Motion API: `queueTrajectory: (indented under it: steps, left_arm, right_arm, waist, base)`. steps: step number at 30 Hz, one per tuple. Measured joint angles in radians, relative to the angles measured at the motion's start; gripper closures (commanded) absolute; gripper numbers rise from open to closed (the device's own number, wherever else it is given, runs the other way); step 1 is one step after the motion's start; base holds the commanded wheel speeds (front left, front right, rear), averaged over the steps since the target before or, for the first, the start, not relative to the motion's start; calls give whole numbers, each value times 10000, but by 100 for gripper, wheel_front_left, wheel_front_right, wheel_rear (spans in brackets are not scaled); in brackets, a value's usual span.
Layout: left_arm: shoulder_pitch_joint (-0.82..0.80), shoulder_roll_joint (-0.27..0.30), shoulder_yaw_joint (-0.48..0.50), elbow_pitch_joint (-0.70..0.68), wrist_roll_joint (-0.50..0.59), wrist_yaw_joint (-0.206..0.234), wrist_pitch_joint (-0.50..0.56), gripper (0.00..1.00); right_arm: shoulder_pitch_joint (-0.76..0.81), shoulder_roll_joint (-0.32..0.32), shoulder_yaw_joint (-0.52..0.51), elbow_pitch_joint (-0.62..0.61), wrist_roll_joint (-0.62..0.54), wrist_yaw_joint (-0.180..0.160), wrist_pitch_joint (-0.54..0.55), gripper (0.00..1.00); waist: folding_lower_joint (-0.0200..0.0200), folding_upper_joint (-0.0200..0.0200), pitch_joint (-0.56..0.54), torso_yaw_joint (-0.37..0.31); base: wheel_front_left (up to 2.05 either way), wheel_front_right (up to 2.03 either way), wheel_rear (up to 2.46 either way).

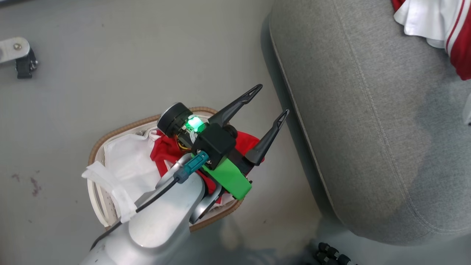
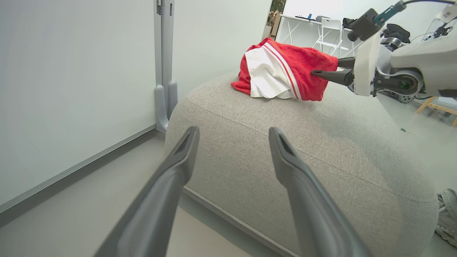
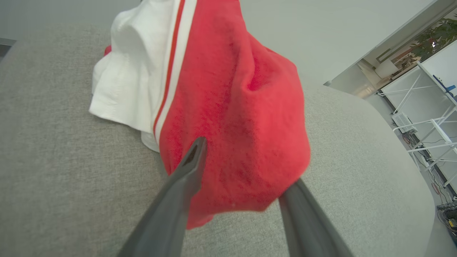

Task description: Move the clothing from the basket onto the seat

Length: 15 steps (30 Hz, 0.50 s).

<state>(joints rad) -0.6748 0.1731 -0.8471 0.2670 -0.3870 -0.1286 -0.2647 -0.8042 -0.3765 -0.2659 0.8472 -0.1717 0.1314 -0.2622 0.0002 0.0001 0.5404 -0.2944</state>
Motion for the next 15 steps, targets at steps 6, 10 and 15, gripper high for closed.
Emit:
queueTrajectory:
  steps: [6, 10, 15]
  left_arm:
    - [490, -328, 178, 270, -203, -2, 0, 0]
    - [1024, -541, 466, 512, -255, -2, 0, 0]
    - [1643, -800, 1035, 715, -232, -2, 0, 0]
  right_arm:
    - [1440, 430, -389, -798, -130, 0, -12, 0]
    - [2234, 621, -472, -1421, -58, 0, -12, 0]
    - [3045, 855, -397, -2420, 205, 0, -12, 0]
  waist:
    - [-1, 0, -738, -116]
    - [-1, 0, -1406, -144]
    - [-2, 0, -2251, -103]
  base:
    - [0, 0, 0]
    - [0, 0, 0]
    - [0, 0, 0]
